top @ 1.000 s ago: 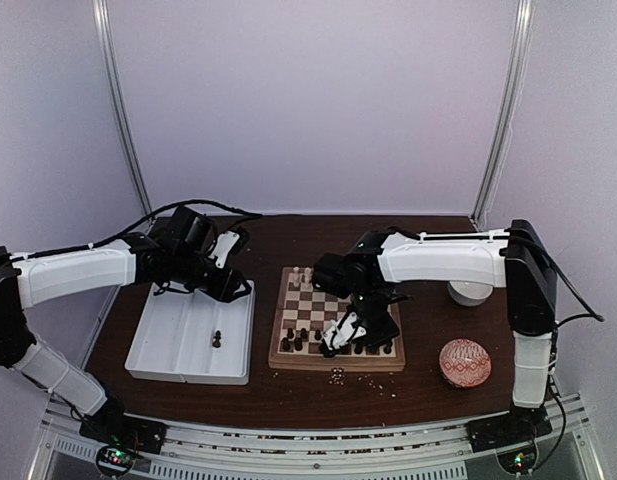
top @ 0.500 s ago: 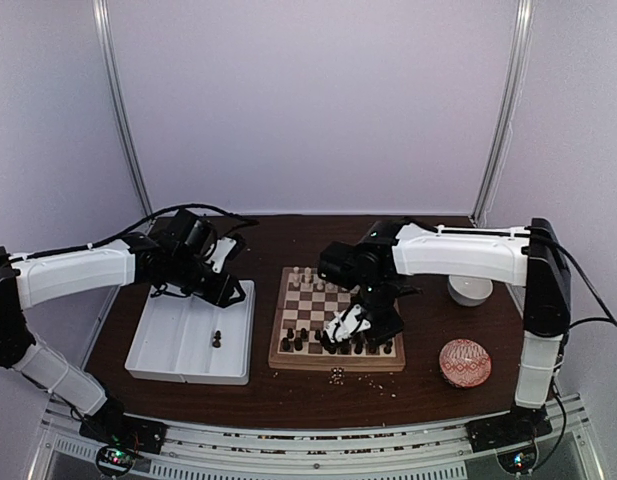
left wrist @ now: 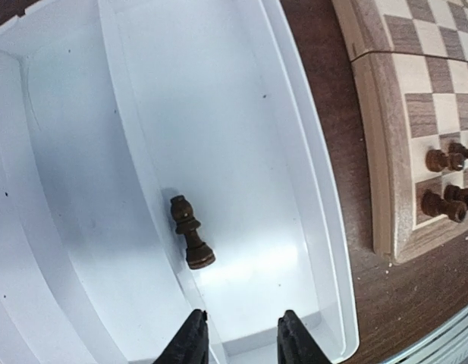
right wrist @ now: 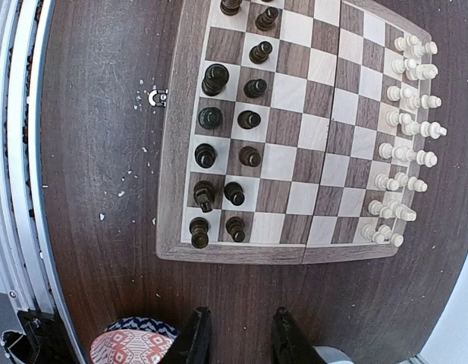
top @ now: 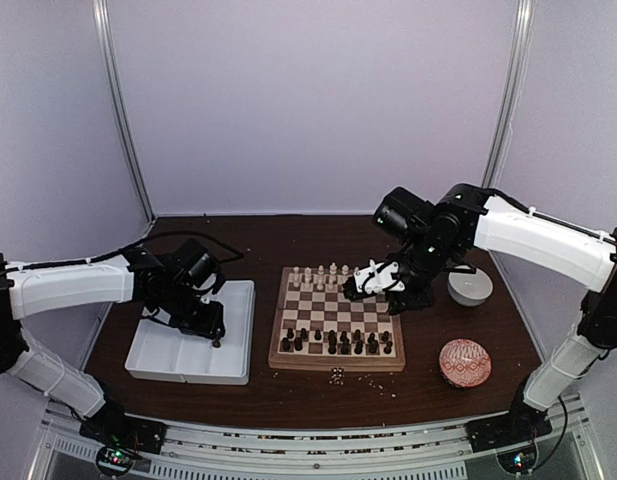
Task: Set up the chess pieces on the board
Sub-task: Pick up the bishop from the storage box.
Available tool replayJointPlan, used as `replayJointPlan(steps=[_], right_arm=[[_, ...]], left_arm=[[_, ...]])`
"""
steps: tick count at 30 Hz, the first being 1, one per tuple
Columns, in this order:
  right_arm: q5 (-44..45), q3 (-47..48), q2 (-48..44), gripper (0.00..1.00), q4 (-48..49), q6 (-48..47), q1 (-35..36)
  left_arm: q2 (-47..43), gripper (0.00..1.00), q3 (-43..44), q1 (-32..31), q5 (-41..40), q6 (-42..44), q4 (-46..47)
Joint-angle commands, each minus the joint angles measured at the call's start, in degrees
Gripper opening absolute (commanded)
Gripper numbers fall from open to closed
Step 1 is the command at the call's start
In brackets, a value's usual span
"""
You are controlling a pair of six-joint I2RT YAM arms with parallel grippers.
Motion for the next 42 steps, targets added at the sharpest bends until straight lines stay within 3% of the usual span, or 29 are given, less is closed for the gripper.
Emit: replayJointPlan(steps=[1,15,26,34,42], right_arm=[[-3.32,-2.68,-1.96,0.28,4.13,2.19,-0.3],[-6.83,-10.79,-7.18,0.28,8.37,1.72,-1.59],[-8.17,-13.07,-8.56,0.28,9.58,1.65,-2.04],[-8.47,-13.25,-7.89,0.27,9.99,1.76,-2.14],[-8.61,-12.04,-7.85,0.27,10.3,4.06,-2.65]], left_arm=[[5.59,0.32,3.59,-2.4,-6.09,-7.22,-2.62],[17.71,0.34,8.31,-3.11,-10.69,-12.96,-4.71],[22.34,0.33,7.93,-3.11,-10.99,-15.71,-6.1],[24.02,0.25,7.06,-2.93,-10.4,-15.25,-3.75],[21.82,0.1,7.43,-3.15,-10.89,-11.48,-4.25]])
